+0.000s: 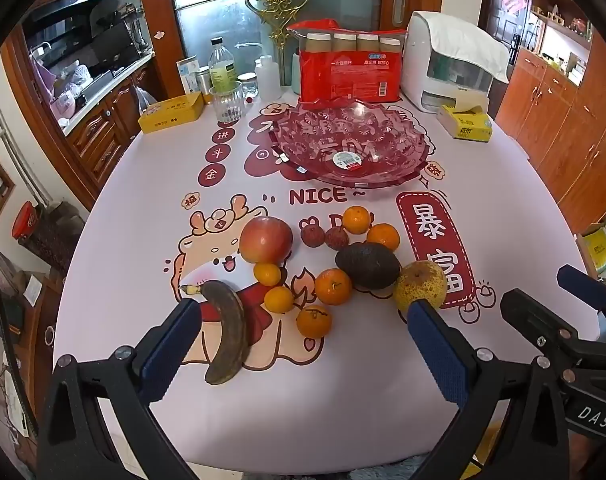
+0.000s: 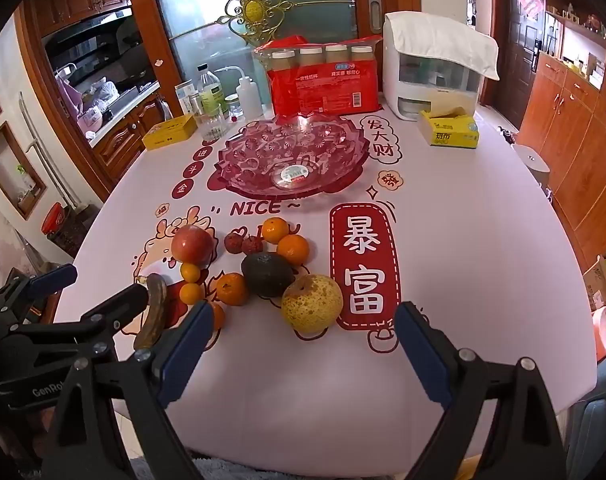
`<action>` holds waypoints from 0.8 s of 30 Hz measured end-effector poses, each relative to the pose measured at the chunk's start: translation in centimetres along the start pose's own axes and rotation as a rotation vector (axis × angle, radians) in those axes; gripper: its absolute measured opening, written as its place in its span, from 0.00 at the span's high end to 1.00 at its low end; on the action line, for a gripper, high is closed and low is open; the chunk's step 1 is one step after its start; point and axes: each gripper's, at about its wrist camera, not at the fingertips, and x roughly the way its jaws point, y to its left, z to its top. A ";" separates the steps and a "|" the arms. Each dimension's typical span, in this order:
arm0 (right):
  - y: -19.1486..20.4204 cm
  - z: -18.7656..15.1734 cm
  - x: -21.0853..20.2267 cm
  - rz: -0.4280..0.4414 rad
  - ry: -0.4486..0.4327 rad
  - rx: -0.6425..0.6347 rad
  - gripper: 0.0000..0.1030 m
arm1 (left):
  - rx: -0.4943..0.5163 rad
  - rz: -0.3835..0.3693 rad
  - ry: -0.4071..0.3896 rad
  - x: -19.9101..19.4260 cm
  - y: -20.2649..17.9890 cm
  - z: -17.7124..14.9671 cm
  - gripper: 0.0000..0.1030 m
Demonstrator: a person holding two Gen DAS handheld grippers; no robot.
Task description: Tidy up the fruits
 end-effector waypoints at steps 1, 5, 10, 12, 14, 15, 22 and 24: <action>0.0 0.0 0.0 0.000 0.001 0.000 0.10 | 0.000 -0.003 0.003 0.0 0.0 0.0 0.01; 0.1 0.0 0.1 -0.001 0.005 0.001 0.10 | -0.002 -0.008 0.009 0.0 0.0 -0.1 0.01; 0.0 0.2 0.1 0.007 -0.002 -0.001 0.10 | -0.003 -0.005 0.012 -0.4 -0.4 -0.1 0.01; 0.1 0.2 0.0 0.011 -0.003 -0.004 0.10 | -0.004 -0.002 0.010 -0.6 -0.5 -0.1 0.01; -0.3 0.4 0.1 0.016 0.000 0.003 0.10 | -0.004 -0.010 0.014 0.0 0.1 0.3 0.01; -0.3 0.4 0.0 0.017 -0.002 0.002 0.10 | -0.008 -0.006 0.013 0.1 0.0 0.5 0.01; -0.4 0.5 0.2 0.044 -0.020 -0.011 0.10 | -0.013 -0.003 0.003 -0.3 -0.2 1.0 0.01; -0.7 0.8 0.1 0.051 -0.020 -0.008 0.10 | -0.020 -0.015 -0.003 -0.4 -0.3 1.1 0.03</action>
